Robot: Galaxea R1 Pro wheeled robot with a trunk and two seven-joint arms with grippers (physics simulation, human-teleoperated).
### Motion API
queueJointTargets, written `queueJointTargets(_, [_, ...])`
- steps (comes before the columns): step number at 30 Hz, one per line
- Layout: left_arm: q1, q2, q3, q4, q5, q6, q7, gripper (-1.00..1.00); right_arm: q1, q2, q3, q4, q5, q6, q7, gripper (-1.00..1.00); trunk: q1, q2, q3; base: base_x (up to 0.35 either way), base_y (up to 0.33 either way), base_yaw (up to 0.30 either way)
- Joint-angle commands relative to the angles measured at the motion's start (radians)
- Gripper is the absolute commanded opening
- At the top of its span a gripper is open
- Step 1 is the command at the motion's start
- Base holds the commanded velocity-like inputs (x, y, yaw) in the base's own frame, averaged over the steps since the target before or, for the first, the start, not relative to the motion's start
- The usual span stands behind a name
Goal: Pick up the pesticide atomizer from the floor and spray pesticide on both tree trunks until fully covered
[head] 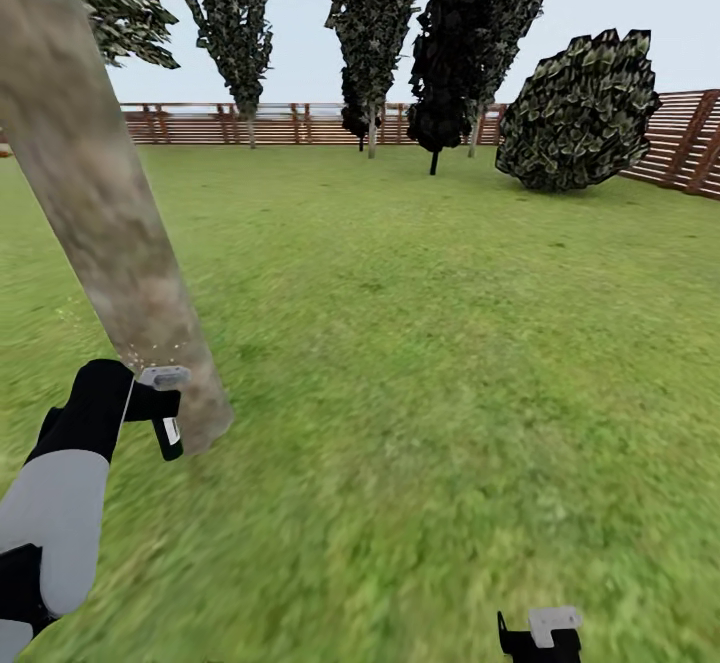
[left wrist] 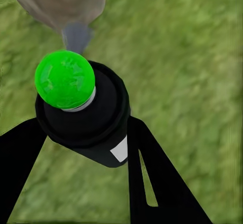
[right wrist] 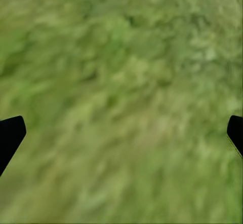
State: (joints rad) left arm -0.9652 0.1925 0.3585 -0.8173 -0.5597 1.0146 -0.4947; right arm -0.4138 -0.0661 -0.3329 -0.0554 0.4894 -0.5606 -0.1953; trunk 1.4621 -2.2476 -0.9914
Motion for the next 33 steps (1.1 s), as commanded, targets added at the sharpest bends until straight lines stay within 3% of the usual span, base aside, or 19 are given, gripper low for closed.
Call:
queueJointTargets(1, [-0.001, -0.001, 0.002, -0.001, -0.011, 0.002, -0.010, -1.00, 0.000, 0.000, -0.005, 0.001, 0.011, -0.002, -0.006, 1.00, 0.000, 0.000, -0.001, 0.073, -0.269, 0.266])
queueJointTargets(10, [0.002, 0.009, 0.002, 0.000, -0.011, 0.002, -0.004, -1.00, 0.000, 0.000, -0.005, 0.001, 0.011, -0.002, -0.006, 1.00, 0.000, 0.000, -0.001, 0.072, -0.269, 0.275])
queueJointTargets(18, [0.004, 0.051, 0.003, 0.001, -0.011, 0.001, -0.002, -1.00, 0.000, 0.000, -0.005, 0.000, 0.011, -0.002, -0.006, 1.00, 0.000, 0.000, -0.001, 0.076, -0.269, 0.062])
queueJointTargets(29, [0.005, 0.051, 0.001, 0.004, -0.011, 0.001, -0.001, -1.00, 0.000, 0.003, -0.003, 0.002, 0.015, -0.002, -0.003, 1.00, 0.000, 0.000, -0.001, 0.084, -0.269, 0.078])
queueJointTargets(33, [0.005, 0.051, 0.002, 0.014, -0.038, 0.000, 0.014, -1.00, 0.000, 0.003, -0.003, 0.002, 0.015, -0.002, -0.003, 1.00, 0.000, 0.000, -0.001, 0.112, -0.269, 0.270])
